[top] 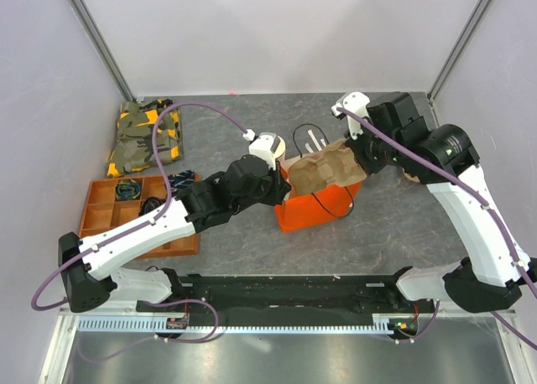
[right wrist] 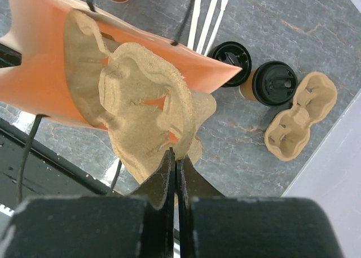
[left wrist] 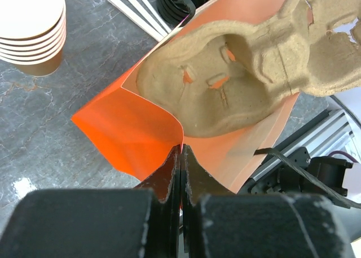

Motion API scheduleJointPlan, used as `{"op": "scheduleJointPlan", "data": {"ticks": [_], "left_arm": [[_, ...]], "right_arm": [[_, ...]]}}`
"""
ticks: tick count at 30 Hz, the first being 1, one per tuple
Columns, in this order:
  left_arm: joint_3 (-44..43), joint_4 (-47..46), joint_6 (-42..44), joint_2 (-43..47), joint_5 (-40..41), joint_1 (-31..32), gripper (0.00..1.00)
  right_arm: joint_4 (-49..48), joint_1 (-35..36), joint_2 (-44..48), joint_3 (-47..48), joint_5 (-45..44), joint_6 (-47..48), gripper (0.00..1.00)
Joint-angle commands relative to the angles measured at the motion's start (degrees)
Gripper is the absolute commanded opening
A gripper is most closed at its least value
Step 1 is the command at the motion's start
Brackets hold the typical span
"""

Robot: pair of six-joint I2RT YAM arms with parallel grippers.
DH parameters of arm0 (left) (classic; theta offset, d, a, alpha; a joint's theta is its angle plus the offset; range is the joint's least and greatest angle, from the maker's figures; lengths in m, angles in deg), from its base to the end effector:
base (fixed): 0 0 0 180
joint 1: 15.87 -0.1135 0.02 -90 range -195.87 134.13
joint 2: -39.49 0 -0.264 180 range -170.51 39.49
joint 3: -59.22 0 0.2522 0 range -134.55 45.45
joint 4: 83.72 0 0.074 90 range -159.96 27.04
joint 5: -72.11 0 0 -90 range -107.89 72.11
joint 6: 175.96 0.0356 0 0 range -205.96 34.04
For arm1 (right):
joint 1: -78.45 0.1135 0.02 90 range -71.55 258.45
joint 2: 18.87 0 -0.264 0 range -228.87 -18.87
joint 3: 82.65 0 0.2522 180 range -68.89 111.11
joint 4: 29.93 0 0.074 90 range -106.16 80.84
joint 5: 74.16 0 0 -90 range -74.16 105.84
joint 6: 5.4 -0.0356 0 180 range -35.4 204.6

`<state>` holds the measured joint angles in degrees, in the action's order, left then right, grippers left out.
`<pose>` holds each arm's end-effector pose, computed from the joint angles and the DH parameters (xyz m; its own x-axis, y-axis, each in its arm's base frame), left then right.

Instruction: Pack the takeout coffee

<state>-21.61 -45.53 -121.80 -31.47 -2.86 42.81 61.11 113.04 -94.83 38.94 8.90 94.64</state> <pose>0.1523 -0.2325 0.3549 -0.6135 -0.0796 -0.7857 0.4282 0.8024 -0.4157 0.1746 0.1152 0.4720 -0.4912 -0.5490 -0.6763 -0.5884 0.7816 -0.2071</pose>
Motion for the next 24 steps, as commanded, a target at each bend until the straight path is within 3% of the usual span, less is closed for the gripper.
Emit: {"op": "scheduleJointPlan", "data": {"ticks": [1, 8, 24], "left_arm": [[-0.52, -1.57, 3.31, -1.28, 2.37, 1.44, 0.02], [0.27, -3.94, 6.12, -2.08, 3.87, 3.55, 0.02], [3.52, -4.91, 10.08, -0.32, 3.34, 3.73, 0.02]], "right_arm": [[5.96, 1.18, -2.08, 1.68, 1.66, 0.68, 0.00], [6.31, 1.36, -6.91, 6.42, 2.81, 0.24, 0.00], [6.31, 1.36, -7.09, 9.07, 5.89, 2.09, 0.00]]}}
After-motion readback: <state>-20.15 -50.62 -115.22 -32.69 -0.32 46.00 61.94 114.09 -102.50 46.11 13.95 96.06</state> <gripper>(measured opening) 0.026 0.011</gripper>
